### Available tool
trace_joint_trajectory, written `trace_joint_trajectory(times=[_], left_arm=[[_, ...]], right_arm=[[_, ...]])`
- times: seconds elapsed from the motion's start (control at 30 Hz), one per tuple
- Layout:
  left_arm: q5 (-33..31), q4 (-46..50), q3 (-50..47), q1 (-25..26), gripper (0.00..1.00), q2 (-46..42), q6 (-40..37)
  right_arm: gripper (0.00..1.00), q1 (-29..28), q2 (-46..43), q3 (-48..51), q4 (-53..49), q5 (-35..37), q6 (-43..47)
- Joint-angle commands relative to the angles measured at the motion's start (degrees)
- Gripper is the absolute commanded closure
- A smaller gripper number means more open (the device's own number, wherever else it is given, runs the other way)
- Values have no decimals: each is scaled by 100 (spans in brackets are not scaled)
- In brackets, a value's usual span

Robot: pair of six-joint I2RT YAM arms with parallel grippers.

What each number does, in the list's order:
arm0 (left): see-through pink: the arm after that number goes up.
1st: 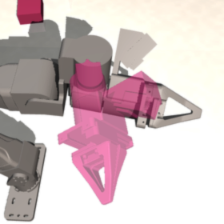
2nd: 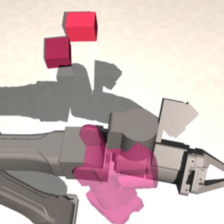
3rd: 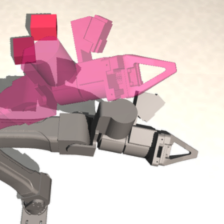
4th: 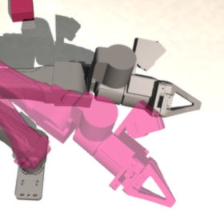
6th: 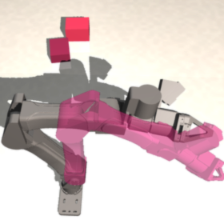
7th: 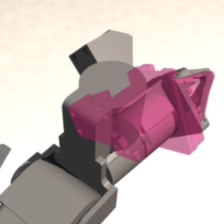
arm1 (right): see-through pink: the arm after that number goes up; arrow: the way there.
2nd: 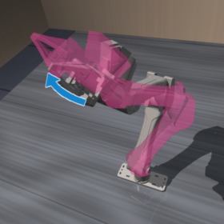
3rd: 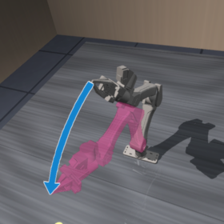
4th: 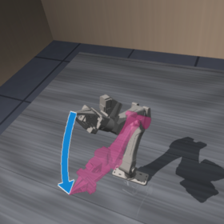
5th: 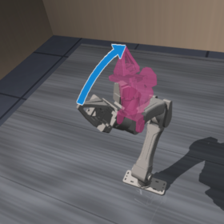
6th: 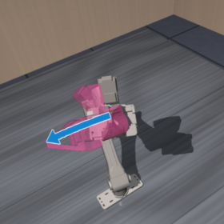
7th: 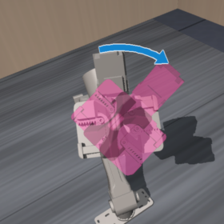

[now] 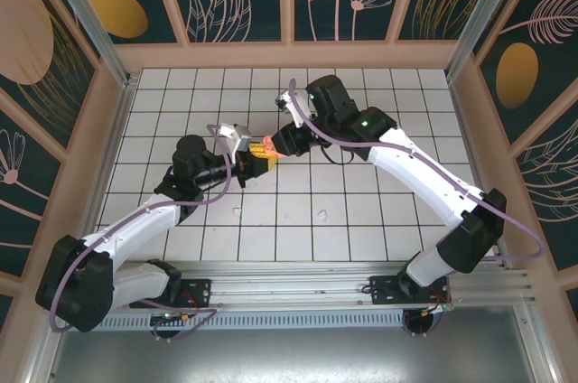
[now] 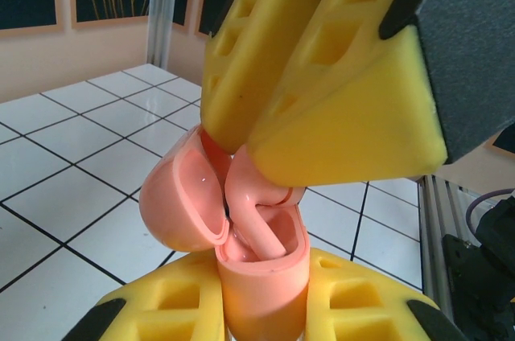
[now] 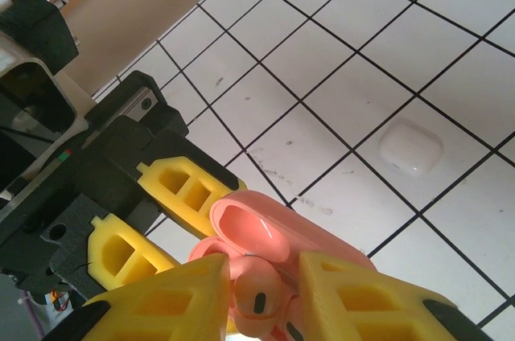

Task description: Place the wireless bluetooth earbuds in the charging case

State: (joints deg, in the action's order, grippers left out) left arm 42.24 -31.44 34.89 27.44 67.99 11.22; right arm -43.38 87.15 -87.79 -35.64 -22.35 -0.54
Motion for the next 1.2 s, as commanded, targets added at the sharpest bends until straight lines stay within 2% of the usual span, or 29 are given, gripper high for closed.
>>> trace_joint_trajectory(times=[0.0, 0.67, 0.87, 1.17], left_arm=[[150, -203, 176, 9, 100, 50, 54], [144, -231, 188, 14, 100, 127, 85], [144, -239, 193, 17, 100, 136, 82], [305, -402, 149, 16, 100, 118, 127]], right_arm=[[73, -90, 56, -177, -128, -6, 215], [79, -206, 136, -221, -154, -311, 872], [78, -224, 45, -208, -112, -569, 1101], [77, -224, 11, -199, -258, -306, 1649]])
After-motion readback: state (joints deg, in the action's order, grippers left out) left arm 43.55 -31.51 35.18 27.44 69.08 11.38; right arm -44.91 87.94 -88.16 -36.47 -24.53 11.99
